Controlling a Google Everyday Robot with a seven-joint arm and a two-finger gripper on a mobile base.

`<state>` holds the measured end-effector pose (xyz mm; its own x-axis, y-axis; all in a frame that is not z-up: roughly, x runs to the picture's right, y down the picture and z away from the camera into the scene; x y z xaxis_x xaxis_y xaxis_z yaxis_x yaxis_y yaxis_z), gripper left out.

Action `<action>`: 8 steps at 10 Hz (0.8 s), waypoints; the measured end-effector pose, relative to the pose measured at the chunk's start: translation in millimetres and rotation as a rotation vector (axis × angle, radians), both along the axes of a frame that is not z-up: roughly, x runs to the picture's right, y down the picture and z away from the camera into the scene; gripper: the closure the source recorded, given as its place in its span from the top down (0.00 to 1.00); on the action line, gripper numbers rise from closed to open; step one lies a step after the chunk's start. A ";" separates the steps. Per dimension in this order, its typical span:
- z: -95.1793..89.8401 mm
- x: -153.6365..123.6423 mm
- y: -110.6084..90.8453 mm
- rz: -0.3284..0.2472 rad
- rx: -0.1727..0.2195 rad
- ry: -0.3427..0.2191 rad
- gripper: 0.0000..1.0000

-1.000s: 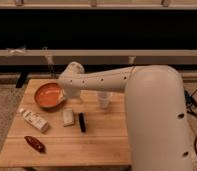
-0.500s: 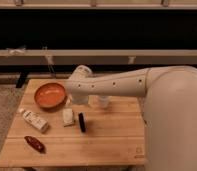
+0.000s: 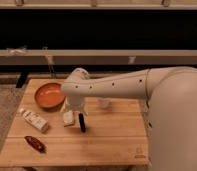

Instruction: Knock the eraser over

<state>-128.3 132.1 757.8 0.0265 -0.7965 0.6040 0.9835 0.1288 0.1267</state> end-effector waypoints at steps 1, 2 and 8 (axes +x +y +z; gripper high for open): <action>-5.2 -6.3 5.0 0.008 -0.026 -0.016 0.80; -7.2 -12.8 6.9 0.017 -0.043 -0.032 0.80; -8.3 -45.9 7.3 0.075 -0.112 -0.128 0.80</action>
<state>-174.1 139.3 749.4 0.0006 -0.7226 0.6913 0.9472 0.2220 0.2313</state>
